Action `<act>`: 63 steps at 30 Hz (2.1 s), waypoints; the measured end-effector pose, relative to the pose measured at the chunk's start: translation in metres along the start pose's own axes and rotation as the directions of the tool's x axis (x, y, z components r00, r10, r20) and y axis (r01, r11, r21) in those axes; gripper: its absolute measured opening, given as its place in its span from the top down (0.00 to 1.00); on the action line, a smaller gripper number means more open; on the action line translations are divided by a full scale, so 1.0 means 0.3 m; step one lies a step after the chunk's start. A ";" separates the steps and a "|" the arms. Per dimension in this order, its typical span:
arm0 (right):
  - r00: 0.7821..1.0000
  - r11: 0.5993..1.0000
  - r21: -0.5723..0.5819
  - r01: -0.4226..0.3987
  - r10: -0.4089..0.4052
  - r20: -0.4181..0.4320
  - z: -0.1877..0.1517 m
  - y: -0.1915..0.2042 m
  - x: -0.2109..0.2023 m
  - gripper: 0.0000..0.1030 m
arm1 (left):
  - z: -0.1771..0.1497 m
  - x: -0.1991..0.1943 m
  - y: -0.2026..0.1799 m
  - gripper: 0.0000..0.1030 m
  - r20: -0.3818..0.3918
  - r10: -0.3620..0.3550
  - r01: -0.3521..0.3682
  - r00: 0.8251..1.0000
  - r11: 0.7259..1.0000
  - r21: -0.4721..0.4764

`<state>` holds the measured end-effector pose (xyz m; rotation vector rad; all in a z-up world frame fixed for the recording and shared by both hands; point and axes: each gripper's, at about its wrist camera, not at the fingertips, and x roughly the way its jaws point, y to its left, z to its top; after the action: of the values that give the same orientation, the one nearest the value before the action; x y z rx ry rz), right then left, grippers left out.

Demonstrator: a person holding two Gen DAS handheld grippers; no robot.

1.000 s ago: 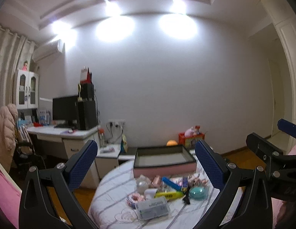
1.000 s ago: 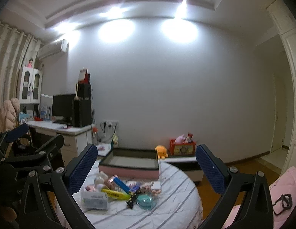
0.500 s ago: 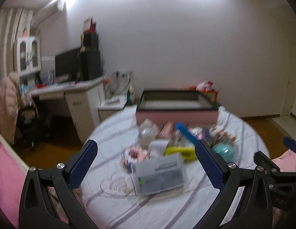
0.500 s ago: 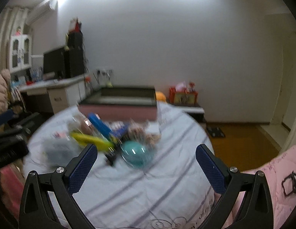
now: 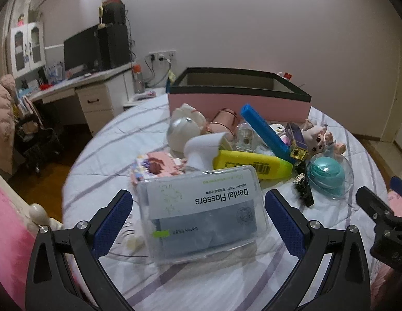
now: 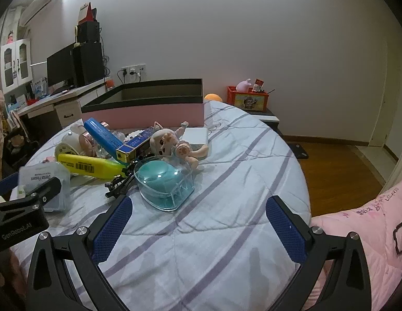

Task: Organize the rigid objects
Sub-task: 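Lower the left tool onto the clear Dental Flossers case and grasp it, then grasp the teal brush case with the right tool while the left tool lifts the floss case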

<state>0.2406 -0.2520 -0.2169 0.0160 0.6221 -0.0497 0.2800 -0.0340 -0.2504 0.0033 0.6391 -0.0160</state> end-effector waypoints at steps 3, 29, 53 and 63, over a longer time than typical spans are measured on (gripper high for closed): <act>1.000 1.000 0.001 -0.005 0.005 -0.012 0.008 0.002 0.027 0.00 | 0.004 0.015 0.011 0.00 -0.016 -0.024 0.024 1.000 1.000 -0.011; 0.992 0.998 -0.037 -0.044 0.040 -0.119 0.020 0.062 0.134 0.00 | -0.042 -0.005 0.148 0.00 -0.122 -0.103 0.085 0.987 0.986 -0.140; 0.972 0.989 -0.074 -0.126 0.109 -0.209 0.077 0.087 0.236 0.35 | 0.003 0.072 0.182 0.00 -0.131 -0.224 0.215 0.966 0.973 -0.079; 0.969 0.991 -0.050 -0.124 0.110 -0.219 0.031 0.096 0.167 0.35 | -0.022 -0.004 0.200 0.00 -0.121 -0.192 0.178 0.974 0.977 -0.118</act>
<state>0.2880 -0.2256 -0.2385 -0.0034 0.8390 0.0874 0.2762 0.0261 -0.2550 -0.1598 0.7707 -0.1630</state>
